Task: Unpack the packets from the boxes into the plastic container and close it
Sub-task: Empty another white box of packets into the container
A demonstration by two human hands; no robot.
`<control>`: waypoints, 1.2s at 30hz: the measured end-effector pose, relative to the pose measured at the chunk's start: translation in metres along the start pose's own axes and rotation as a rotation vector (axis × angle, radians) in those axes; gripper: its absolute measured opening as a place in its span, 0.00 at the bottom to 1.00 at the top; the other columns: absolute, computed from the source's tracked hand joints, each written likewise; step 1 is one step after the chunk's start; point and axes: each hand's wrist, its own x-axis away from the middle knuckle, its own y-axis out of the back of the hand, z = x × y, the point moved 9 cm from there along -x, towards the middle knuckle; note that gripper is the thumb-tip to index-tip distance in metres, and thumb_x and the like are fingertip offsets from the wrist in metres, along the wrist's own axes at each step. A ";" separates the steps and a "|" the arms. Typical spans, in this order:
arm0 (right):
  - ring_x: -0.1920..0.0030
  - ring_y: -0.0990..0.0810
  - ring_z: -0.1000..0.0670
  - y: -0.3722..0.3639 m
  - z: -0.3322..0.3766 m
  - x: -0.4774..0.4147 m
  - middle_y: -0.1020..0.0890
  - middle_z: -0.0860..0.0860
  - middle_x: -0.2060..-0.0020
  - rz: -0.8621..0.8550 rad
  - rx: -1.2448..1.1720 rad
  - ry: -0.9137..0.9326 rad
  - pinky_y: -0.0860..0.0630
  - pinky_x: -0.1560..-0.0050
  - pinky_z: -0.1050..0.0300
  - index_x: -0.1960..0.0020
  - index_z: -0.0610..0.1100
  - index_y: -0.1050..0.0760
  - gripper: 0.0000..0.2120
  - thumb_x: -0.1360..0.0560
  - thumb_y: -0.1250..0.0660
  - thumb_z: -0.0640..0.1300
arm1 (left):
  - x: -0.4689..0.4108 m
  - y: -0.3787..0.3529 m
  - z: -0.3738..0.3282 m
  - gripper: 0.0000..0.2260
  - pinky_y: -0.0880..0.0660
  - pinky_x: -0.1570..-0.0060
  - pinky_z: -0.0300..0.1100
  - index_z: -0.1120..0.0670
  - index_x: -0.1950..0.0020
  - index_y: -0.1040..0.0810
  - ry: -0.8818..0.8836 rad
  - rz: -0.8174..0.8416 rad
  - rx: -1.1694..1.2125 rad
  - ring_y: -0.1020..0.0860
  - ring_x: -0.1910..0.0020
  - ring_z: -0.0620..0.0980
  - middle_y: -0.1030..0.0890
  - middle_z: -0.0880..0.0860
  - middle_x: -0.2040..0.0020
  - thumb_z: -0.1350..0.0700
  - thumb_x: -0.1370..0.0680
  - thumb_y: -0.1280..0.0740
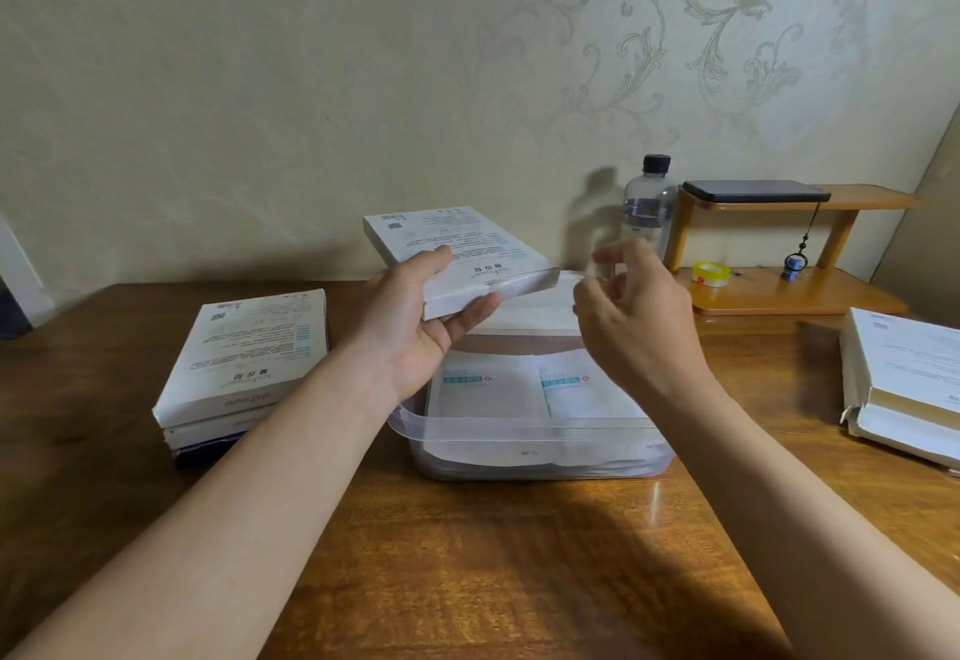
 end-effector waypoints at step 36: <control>0.63 0.20 0.45 -0.019 -0.024 -0.007 0.16 0.43 0.59 0.243 -0.626 -0.325 0.25 0.60 0.50 0.44 0.45 0.23 0.17 0.24 0.44 0.32 | 0.001 -0.002 0.009 0.11 0.40 0.82 0.31 0.50 0.37 0.21 0.051 0.085 -0.314 0.24 0.58 0.47 0.16 0.54 0.44 0.58 0.19 0.33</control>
